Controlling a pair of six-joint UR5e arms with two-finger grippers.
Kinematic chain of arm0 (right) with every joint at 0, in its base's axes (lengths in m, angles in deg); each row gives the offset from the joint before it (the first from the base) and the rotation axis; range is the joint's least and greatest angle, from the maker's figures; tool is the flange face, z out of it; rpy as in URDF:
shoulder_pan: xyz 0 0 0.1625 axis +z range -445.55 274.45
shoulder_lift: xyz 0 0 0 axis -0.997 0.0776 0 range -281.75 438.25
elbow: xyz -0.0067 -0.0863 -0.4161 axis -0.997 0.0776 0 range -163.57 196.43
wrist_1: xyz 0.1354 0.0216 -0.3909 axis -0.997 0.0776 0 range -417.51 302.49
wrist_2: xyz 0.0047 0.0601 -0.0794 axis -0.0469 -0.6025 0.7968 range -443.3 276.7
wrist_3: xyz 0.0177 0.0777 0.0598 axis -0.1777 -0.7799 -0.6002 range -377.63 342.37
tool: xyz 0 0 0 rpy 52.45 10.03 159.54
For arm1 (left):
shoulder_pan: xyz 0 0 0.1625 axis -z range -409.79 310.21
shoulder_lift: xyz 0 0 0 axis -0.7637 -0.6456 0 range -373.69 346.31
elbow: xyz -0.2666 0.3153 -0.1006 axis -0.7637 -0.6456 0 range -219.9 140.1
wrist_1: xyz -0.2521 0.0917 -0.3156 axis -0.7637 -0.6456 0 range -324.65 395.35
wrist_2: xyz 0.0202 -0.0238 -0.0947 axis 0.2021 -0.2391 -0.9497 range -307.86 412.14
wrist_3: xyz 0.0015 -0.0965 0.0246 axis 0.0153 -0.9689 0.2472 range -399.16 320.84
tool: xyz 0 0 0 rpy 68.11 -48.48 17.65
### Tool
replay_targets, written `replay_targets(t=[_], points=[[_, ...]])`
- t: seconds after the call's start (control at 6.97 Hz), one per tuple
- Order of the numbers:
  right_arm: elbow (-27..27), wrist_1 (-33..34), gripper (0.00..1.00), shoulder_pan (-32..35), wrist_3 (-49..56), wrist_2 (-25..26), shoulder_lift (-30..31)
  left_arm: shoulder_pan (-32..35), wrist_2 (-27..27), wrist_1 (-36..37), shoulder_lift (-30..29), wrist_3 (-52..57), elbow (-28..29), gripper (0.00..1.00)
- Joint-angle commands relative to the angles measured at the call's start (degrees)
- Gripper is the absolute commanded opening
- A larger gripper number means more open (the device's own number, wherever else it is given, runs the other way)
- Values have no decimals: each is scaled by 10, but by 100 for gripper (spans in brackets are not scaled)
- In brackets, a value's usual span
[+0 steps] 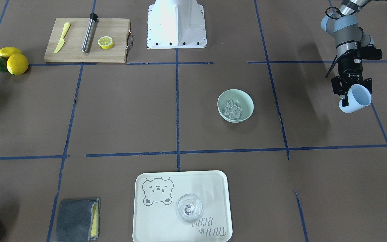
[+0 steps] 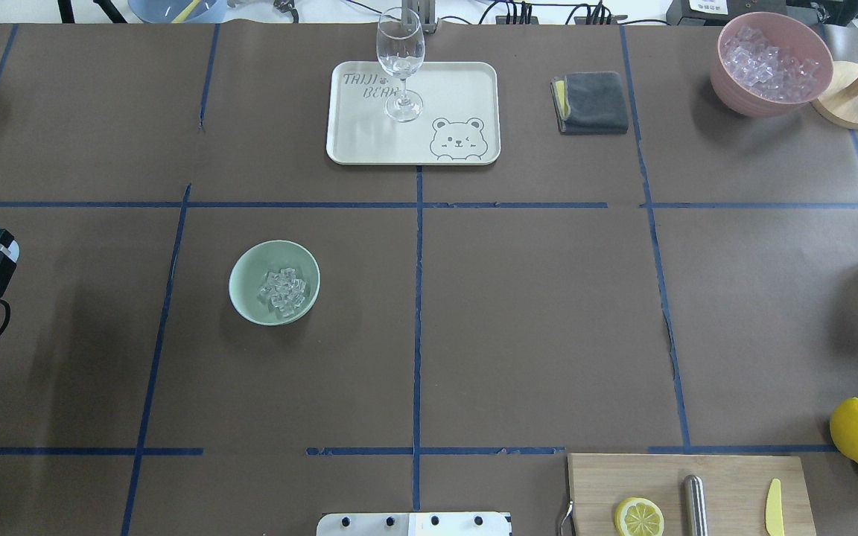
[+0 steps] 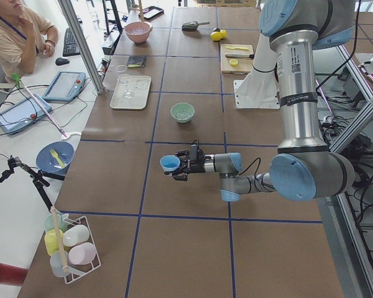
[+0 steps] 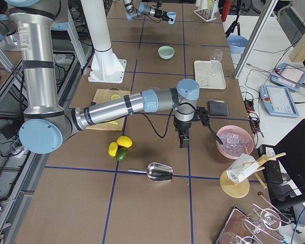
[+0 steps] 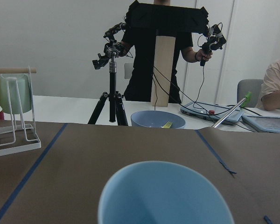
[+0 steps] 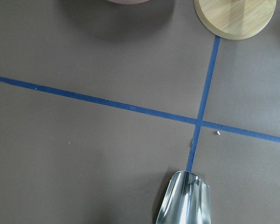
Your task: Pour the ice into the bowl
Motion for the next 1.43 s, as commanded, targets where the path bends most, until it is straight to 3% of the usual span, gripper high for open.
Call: replay_targets(t=[0.0,1.0,1.29], points=[[-1,0,100,0,0,0,1,-5,8,17,-8,-1,9,0],[0,0,100,0,0,0,1,-99,48,49,-25,-49,19,0],[0,0,100,0,0,0,1,-103,48,49,-25,-48,21,24]])
